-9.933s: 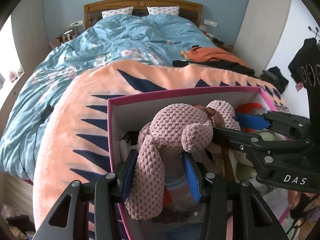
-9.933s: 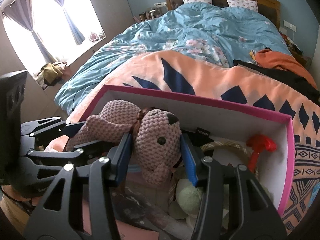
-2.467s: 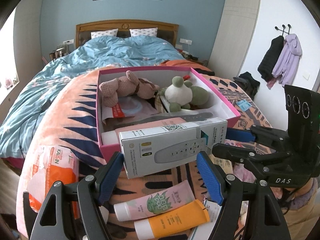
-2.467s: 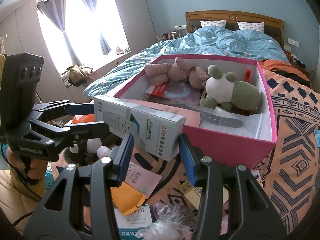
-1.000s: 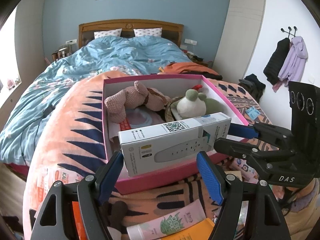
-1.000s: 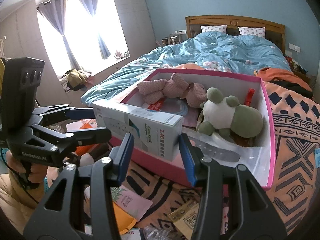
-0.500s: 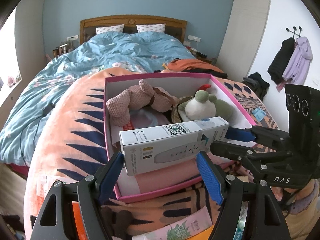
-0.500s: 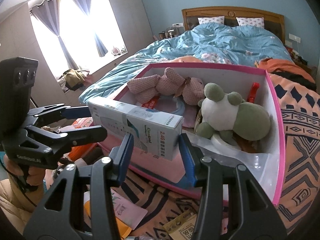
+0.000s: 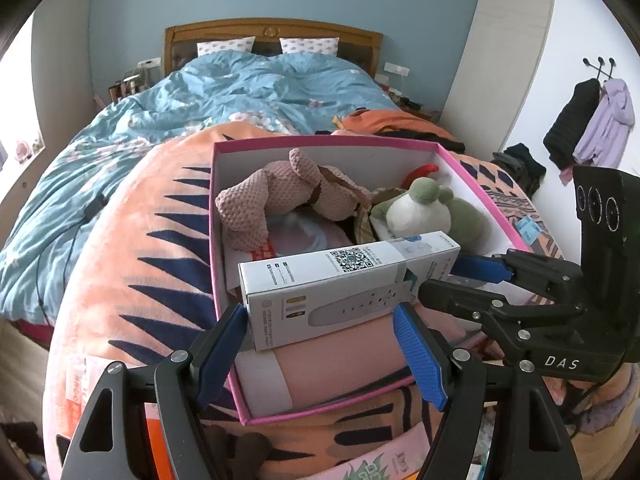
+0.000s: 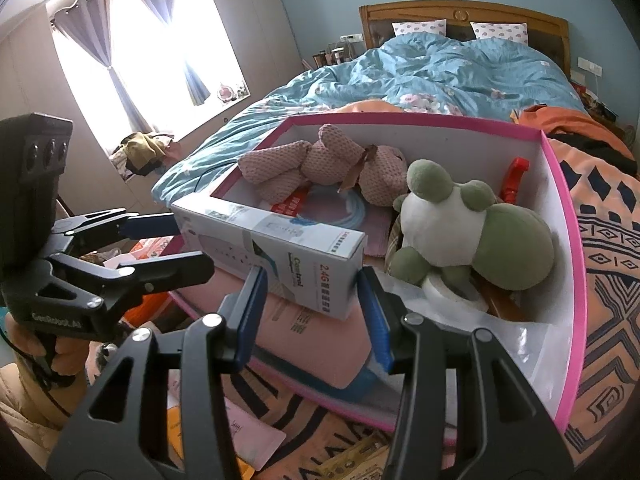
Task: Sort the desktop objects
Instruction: 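Lower the white boxed remote into the box with the right tool, then open the right tool to release the boxed remote inside the box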
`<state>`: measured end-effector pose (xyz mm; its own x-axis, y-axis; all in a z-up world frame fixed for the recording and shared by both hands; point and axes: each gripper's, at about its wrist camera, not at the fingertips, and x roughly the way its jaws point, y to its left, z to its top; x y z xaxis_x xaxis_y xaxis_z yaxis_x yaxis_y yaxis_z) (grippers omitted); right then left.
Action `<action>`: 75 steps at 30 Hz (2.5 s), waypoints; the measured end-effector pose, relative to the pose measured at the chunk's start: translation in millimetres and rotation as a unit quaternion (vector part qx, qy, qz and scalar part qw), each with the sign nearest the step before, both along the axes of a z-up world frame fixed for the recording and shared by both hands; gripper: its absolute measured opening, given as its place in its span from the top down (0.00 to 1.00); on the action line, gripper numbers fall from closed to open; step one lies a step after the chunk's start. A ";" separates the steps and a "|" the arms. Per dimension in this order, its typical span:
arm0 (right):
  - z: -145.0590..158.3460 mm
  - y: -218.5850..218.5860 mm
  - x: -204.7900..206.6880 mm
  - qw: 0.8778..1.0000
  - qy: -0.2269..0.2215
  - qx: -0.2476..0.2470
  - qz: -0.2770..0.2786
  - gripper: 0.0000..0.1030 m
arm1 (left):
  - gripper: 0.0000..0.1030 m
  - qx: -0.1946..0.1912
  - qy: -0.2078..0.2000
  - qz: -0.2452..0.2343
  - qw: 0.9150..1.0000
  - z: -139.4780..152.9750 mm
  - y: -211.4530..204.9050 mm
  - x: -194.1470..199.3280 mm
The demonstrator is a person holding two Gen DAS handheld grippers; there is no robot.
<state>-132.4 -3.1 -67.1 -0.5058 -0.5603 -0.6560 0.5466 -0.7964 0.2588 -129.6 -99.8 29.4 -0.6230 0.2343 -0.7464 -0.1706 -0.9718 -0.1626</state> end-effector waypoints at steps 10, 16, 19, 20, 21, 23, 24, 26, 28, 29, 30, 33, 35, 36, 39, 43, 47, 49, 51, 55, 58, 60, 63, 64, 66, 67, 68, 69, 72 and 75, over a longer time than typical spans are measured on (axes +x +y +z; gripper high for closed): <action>-4.0 -8.1 -19.6 1.000 -0.009 0.019 -0.009 0.52 | 0.26 -0.005 -0.011 0.006 1.000 -5.0 1.2 -13.0; -8.2 -10.0 -26.1 0.999 -0.015 0.027 -0.012 0.52 | 0.27 -0.037 -0.007 0.014 0.999 -6.7 6.8 -19.9; -9.3 -12.1 -28.6 0.999 -0.016 0.032 -0.014 0.52 | 0.27 -0.042 -0.010 0.013 0.999 -7.1 7.4 -21.0; -9.5 -11.8 -29.2 0.999 -0.017 0.031 -0.014 0.52 | 0.27 -0.042 -0.012 0.011 0.999 -7.0 7.4 -20.8; -9.7 -11.4 -28.9 0.999 -0.020 0.031 -0.012 0.52 | 0.27 -0.040 -0.017 0.007 0.999 -6.5 6.9 -20.3; -8.7 -7.9 -28.4 0.999 -0.028 0.024 -0.009 0.52 | 0.27 -0.029 -0.028 0.001 0.999 -4.9 4.4 -20.0; -8.1 -6.8 -27.8 0.999 -0.030 0.023 -0.007 0.52 | 0.27 -0.025 -0.031 -0.002 0.999 -3.9 3.8 -19.6; -6.4 -3.9 -28.2 0.999 -0.035 0.017 -0.004 0.52 | 0.27 -0.028 -0.030 0.000 0.999 -1.6 2.3 -20.7; -6.1 -3.6 -30.1 0.999 -0.041 0.010 -0.001 0.52 | 0.28 -0.030 -0.031 0.005 0.999 -1.8 1.8 -23.8; -5.6 -4.8 -31.2 0.999 -0.039 0.012 -0.003 0.52 | 0.28 -0.032 -0.031 0.007 0.999 -2.1 2.2 -25.3; -4.9 -6.6 -32.1 0.999 -0.036 0.015 -0.005 0.52 | 0.28 -0.034 -0.030 0.009 0.999 -2.5 3.0 -26.2; -3.4 -11.1 -35.1 0.999 -0.034 0.014 -0.009 0.52 | 0.28 -0.048 -0.022 0.014 0.999 -3.2 7.0 -25.8; -2.1 -12.7 -34.7 1.000 -0.025 0.015 -0.012 0.52 | 0.28 -0.050 -0.012 0.016 0.999 -2.1 6.2 -23.5; -2.3 -12.5 -34.9 0.999 -0.026 0.014 -0.013 0.52 | 0.28 -0.049 -0.009 0.016 0.999 -1.6 5.5 -22.3; -5.9 -12.1 -34.6 0.999 -0.025 0.018 -0.013 0.52 | 0.28 -0.044 -0.001 0.017 0.999 0.5 3.0 -19.7; -7.5 -13.2 -34.8 0.999 -0.026 0.021 -0.010 0.52 | 0.28 -0.036 0.002 0.018 0.999 0.3 1.0 -18.7; -9.6 -20.3 -35.4 0.999 -0.026 0.024 -0.003 0.52 | 0.28 -0.026 0.002 0.016 1.000 -1.9 0.1 -16.2; -13.6 -25.2 -35.1 0.999 -0.031 0.021 0.003 0.51 | 0.28 -0.022 0.000 0.016 1.000 -3.7 -0.4 -14.7; -14.4 -28.7 -33.5 0.999 -0.023 0.028 0.000 0.49 | 0.28 -0.014 0.000 0.014 1.000 -5.1 -1.6 -12.8; -15.8 -26.2 -36.3 1.000 -0.020 0.017 -0.004 0.49 | 0.28 -0.009 0.003 0.015 1.000 -5.9 -2.0 -10.8; -15.3 -26.6 -38.7 1.000 -0.013 0.016 -0.005 0.49 | 0.28 -0.008 0.002 0.016 1.000 -6.1 -2.1 -10.2; -15.9 -26.1 -43.6 1.000 -0.017 0.013 -0.006 0.50 | 0.28 -0.010 0.001 0.013 1.000 -5.5 -1.3 -10.0; -12.0 -26.5 -49.6 0.999 -0.006 0.025 -0.038 0.55 | 0.28 -0.010 0.002 0.013 1.000 -5.3 -1.3 -9.9; -12.2 -27.3 -51.1 0.999 -0.012 0.023 -0.045 0.55 | 0.28 -0.009 0.003 0.013 1.000 -5.1 -1.1 -9.2; -10.5 -24.0 -51.0 0.999 -0.016 0.011 -0.050 0.55 | 0.28 -0.009 0.004 0.010 1.000 -4.3 -0.3 -8.3; -8.1 -20.8 -49.0 0.998 -0.008 0.006 -0.057 0.55 | 0.28 -0.013 0.005 0.008 1.000 -4.1 1.0 -8.1; -6.7 -17.9 -47.0 0.998 -0.003 0.005 -0.057 0.55 | 0.28 -0.018 0.005 0.006 1.000 -4.6 2.4 -8.6; -6.8 -16.6 -45.9 0.999 -0.005 0.006 -0.054 0.55 | 0.28 -0.025 0.006 0.005 1.000 -4.9 4.4 -9.7; -7.4 -15.6 -35.4 0.999 0.004 0.022 -0.036 0.55 | 0.28 -0.042 0.008 0.005 0.999 -6.4 7.9 -12.9; -6.8 -15.9 -23.5 1.000 0.005 0.026 -0.006 0.55 | 0.28 -0.044 0.010 0.002 0.999 -6.8 8.0 -13.5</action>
